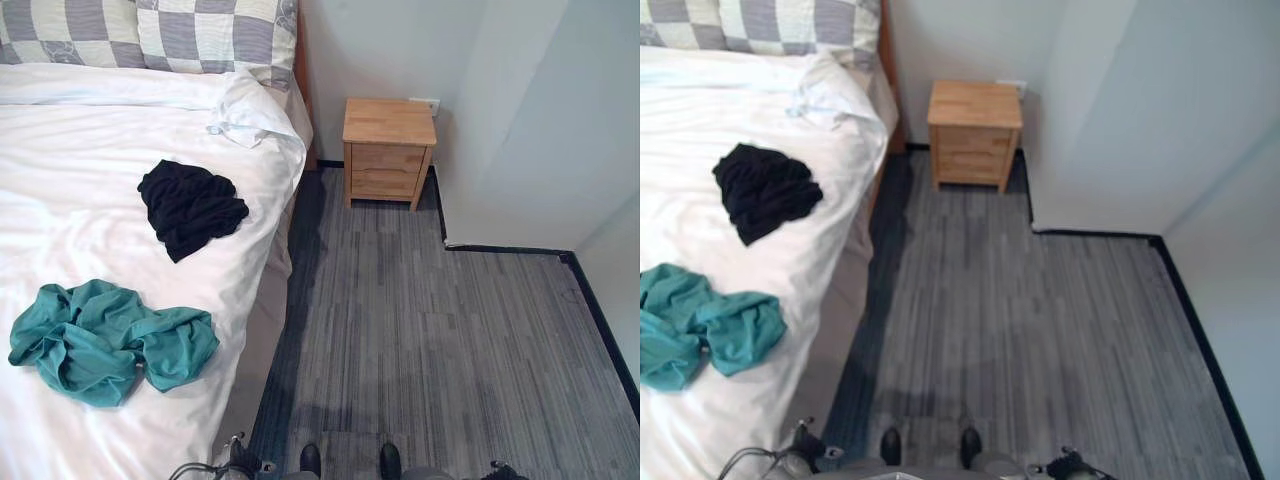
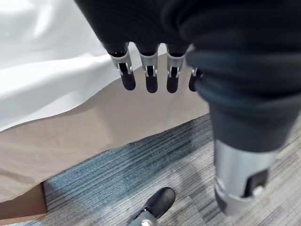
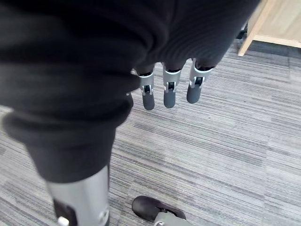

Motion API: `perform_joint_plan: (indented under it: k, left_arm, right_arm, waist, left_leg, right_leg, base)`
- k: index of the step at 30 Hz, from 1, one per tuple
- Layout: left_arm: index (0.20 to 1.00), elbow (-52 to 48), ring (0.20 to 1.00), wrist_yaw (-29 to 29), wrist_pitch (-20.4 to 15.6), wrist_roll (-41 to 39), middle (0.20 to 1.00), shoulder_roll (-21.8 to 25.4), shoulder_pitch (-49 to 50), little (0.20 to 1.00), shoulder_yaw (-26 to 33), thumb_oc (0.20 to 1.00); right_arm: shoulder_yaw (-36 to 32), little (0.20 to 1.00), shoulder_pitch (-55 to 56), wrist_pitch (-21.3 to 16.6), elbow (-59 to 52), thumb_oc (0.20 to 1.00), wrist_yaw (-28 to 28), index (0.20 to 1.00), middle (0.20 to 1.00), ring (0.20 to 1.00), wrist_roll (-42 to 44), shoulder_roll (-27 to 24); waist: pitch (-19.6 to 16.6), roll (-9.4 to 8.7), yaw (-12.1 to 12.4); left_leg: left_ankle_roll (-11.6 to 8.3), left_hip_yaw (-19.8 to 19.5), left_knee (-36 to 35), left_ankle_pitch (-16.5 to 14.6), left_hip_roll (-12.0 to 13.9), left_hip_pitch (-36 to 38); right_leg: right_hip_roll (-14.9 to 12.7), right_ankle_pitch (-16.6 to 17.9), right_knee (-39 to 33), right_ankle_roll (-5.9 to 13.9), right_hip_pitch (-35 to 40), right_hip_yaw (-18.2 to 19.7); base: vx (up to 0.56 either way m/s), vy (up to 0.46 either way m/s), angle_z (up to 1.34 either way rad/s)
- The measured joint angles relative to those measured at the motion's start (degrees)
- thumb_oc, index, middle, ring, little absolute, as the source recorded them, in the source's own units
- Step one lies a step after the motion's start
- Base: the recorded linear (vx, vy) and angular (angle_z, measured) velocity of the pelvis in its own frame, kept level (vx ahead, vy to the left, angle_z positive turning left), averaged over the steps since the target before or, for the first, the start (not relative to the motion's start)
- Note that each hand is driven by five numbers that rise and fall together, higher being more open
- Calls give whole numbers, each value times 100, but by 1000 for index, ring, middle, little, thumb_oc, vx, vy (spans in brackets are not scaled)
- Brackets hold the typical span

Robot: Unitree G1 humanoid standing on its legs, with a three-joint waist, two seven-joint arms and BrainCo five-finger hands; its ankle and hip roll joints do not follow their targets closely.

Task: Tidy up the quilt and then pick up the clothes from the bed and put them into the laundry hamper.

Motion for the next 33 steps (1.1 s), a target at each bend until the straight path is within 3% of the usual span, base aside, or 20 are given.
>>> perform_joint_plan:
  k: [2,5,6,7,9,12,14,15,17,19,20,22,23,25,27,28,29,30,32,33]
  left_arm:
    - [1000,115,1000,-5,-36,0,1000,33,-151,1000,73,1000]
    - [1000,149,1000,31,-39,-3,1000,20,-306,1000,147,1000]
    - [1000,141,1000,39,-34,-2,1000,27,-299,1000,86,1000]
    - [1000,65,1000,35,-36,-2,1000,-1,-289,1000,51,1000]
    - [1000,-49,1000,33,-35,-2,1000,-41,-314,1000,-26,1000]
    - [1000,-189,1000,31,-59,8,1000,-56,-332,1000,-216,1000]
    - [1000,-165,1000,10,-48,15,1000,-57,-384,1000,-113,1000]
    - [1000,-84,1000,-28,-14,16,1000,-83,-210,1000,51,1000]
    - [1000,-44,1000,-79,2,16,1000,-99,23,1000,63,1000]
    - [1000,33,1000,-110,79,18,1000,-94,-12,1000,114,1000]
    - [1000,73,1000,-109,95,28,1000,-40,-28,1000,94,1000]
    - [1000,107,1000,-103,174,39,1000,117,-128,1000,1,1000]
    - [1000,81,1000,-75,166,38,1000,153,-227,1000,-27,1000]
    - [1000,-60,1000,-6,133,38,1000,205,-509,1000,-129,1000]
    - [1000,-186,1000,46,116,44,1000,177,-685,1000,-122,1000]
    - [1000,-179,1000,51,111,64,1000,162,-767,1000,-126,1000]
    - [1000,-175,1000,57,105,65,1000,160,-842,1000,-125,1000]
    - [1000,-235,1000,69,94,69,1000,159,-871,1000,-75,1000]
    - [1000,-158,1000,96,68,69,1000,161,-910,1000,-73,1000]
    - [1000,-118,1000,106,77,67,1000,170,-808,1000,-70,1000]
  right_arm:
    - [-7,1000,-114,-2,93,1000,19,1000,1000,1000,-9,53]
    - [14,1000,-245,3,96,1000,19,1000,1000,1000,-13,19]
    - [54,1000,-270,20,112,1000,16,1000,1000,1000,-14,13]
    - [73,1000,-292,15,95,1000,15,1000,1000,1000,-17,-39]
    - [192,1000,-322,14,101,1000,16,1000,1000,1000,-20,-128]
    - [308,1000,-357,11,273,1000,31,1000,1000,1000,-135,-226]
    - [213,1000,-405,2,326,1000,51,1000,1000,1000,-233,-225]
    - [223,1000,-343,-1,345,1000,50,1000,1000,1000,-232,-211]
    - [165,1000,-235,-15,379,1000,43,1000,1000,1000,-222,-187]
    - [155,1000,-212,-52,262,1000,30,1000,1000,1000,-211,-100]
    - [174,1000,-118,-49,189,1000,25,1000,1000,1000,-206,-32]
    - [-30,1000,29,-47,-115,1000,-29,1000,1000,1000,-157,9]
    - [-66,1000,51,-51,-155,1000,-50,1000,1000,1000,-125,-9]
    - [-145,1000,38,-41,-168,1000,-115,1000,1000,1000,-83,3]
    - [-146,1000,-14,-55,-260,1000,-133,1000,1000,1000,7,8]
    - [-48,1000,32,-64,-307,1000,-127,1000,1000,1000,6,13]
    - [11,1000,35,-76,-318,1000,-131,1000,1000,1000,5,7]
    - [15,1000,56,-91,-304,1000,-138,1000,1000,1000,5,-1]
    - [-11,1000,-19,-79,-359,1000,-138,1000,1000,1000,5,-24]
    - [-11,1000,-18,-64,-352,1000,-135,1000,1000,1000,3,-16]
  waist:
    - [196,-200,81]
    - [440,-298,166]
    - [493,-370,182]
    - [508,-339,295]
    - [531,-221,279]
    - [474,-41,282]
    - [480,-14,388]
    - [360,-183,438]
    - [54,-229,489]
    - [105,-257,412]
    - [74,-362,381]
    - [132,-464,157]
    - [166,-409,100]
    - [285,-257,71]
    - [404,-81,-35]
    - [425,-73,-135]
    - [435,-65,-159]
    - [406,-102,-205]
    - [428,-169,-334]
    - [436,-187,-327]
  left_leg:
    - [-206,76,1156,-56,-64,-555]
    - [-427,111,3315,192,54,-1579]
    - [-428,147,3665,124,100,-1886]
    - [-328,423,3189,18,132,-1987]
    - [-152,671,1907,189,32,-1849]
    - [-170,1206,-27,472,-177,-1589]
    - [-14,1704,-155,570,-181,-1596]
    - [239,1827,-178,583,-285,-1500]
    - [602,1757,-149,769,-449,-1314]
    - [1067,1754,-183,800,-344,-1066]
    - [1107,1713,-148,505,-370,-783]
    - [1113,1473,-153,228,-534,-377]
    - [1137,1346,-151,109,-516,-273]
    - [1113,1155,-150,-106,-439,-18]
    - [961,881,-151,-295,-366,228]
    - [863,719,-150,-290,-378,365]
    - [760,581,-149,-365,-377,413]
    - [718,313,-149,-550,-404,406]
    - [609,60,-150,-726,-387,547]
    - [519,57,-150,-842,-339,722]
  right_leg:
    - [-135,-80,52,-172,33,-95]
    - [-158,-294,256,-432,135,-97]
    - [-150,-297,159,-445,207,-67]
    - [-130,-294,98,-463,254,-27]
    - [-48,-252,-11,-426,320,-15]
    - [153,-464,-32,-401,474,-32]
    - [272,-705,-26,-373,670,-34]
    - [254,-838,-8,-332,858,64]
    - [231,-1071,58,-56,1064,174]
    - [235,-1386,1797,467,456,-244]
    - [14,-1530,3280,872,-57,-391]
    - [-380,-1234,5421,1012,-843,-427]
    - [-400,-1244,5595,994,-1067,-442]
    - [-492,-1379,5301,754,-1627,-472]
    - [-520,-1414,4254,678,-2035,-401]
    - [-592,-1305,3182,683,-2053,-272]
    - [-573,-1174,2413,662,-2046,-121]
    - [-597,-765,1372,762,-2142,321]
    - [-745,-155,387,831,-2213,856]
    - [-758,-95,310,832,-2202,874]
  base:
    - [173,-199,6]
    - [246,-99,1]
    - [283,5,-23]
    - [413,19,-24]
    - [727,114,-15]
    - [679,107,10]
    - [566,86,-15]
    - [401,61,-43]
    - [547,107,-53]
    - [447,97,-24]
    - [418,72,-9]
    - [411,84,36]
    - [499,54,71]
    - [525,-59,51]
    - [543,-166,76]
    - [727,-315,89]
    - [738,-323,106]
    - [550,-238,93]
    - [464,-209,93]
    - [553,-287,40]
